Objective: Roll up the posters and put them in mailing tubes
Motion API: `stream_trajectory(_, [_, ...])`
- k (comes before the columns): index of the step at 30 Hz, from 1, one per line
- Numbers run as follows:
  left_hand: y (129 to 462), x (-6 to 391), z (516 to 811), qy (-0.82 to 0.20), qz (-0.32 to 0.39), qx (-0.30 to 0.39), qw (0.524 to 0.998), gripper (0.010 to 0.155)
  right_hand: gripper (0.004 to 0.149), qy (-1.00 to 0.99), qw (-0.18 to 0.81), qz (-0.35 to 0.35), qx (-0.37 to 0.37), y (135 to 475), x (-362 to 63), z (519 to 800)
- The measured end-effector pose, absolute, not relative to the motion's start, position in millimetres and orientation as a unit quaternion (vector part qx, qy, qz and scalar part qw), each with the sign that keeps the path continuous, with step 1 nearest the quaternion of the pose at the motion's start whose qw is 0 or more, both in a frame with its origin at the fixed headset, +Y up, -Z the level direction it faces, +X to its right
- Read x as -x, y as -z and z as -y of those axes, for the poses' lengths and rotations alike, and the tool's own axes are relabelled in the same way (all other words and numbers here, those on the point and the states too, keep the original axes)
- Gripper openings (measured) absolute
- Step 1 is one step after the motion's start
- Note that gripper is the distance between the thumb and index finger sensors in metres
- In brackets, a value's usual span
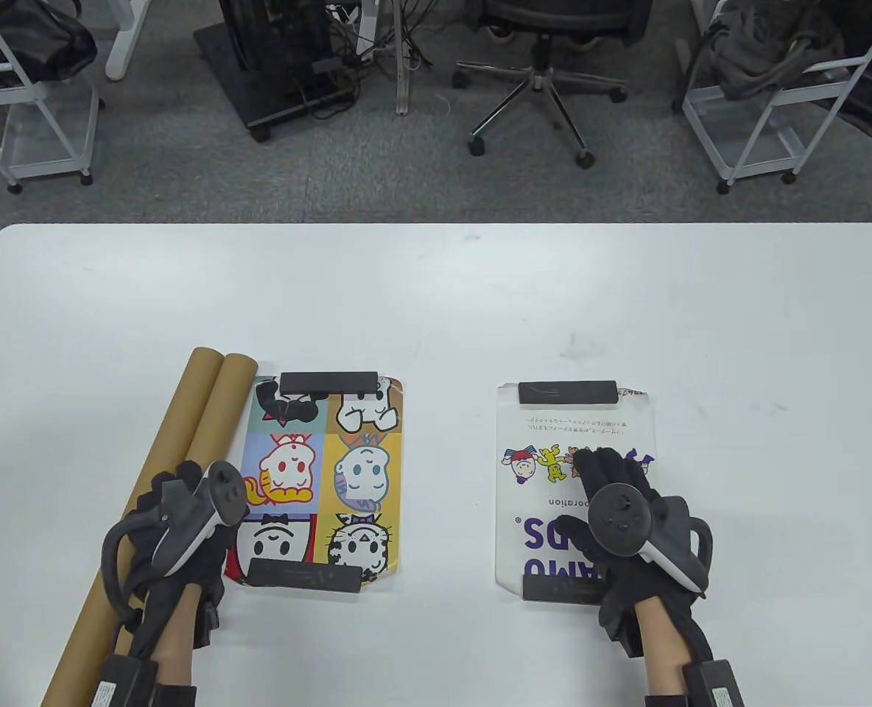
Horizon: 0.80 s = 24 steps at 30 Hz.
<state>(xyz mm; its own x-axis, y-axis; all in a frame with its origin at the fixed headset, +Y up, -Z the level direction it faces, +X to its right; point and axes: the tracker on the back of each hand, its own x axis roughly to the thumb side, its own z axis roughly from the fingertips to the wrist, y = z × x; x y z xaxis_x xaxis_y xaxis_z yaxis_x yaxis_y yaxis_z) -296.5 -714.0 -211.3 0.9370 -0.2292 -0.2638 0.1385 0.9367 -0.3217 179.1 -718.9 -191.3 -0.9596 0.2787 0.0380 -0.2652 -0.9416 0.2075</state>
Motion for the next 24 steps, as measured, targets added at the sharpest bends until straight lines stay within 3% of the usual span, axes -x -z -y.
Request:
stream_trajectory(13, [220.8,294.5,732.7,0.195,-0.169,0.177,0.950,0.094,0.082,-0.985,0.132,-0.105,-0.032,192.5,-177.8,719.9])
stream_trajectory(24, [221.6,308.7,740.3,0.157,-0.193,0.181,0.952,0.094,0.082,-0.985,0.129,-0.109,-0.030,192.8,-177.2,720.2])
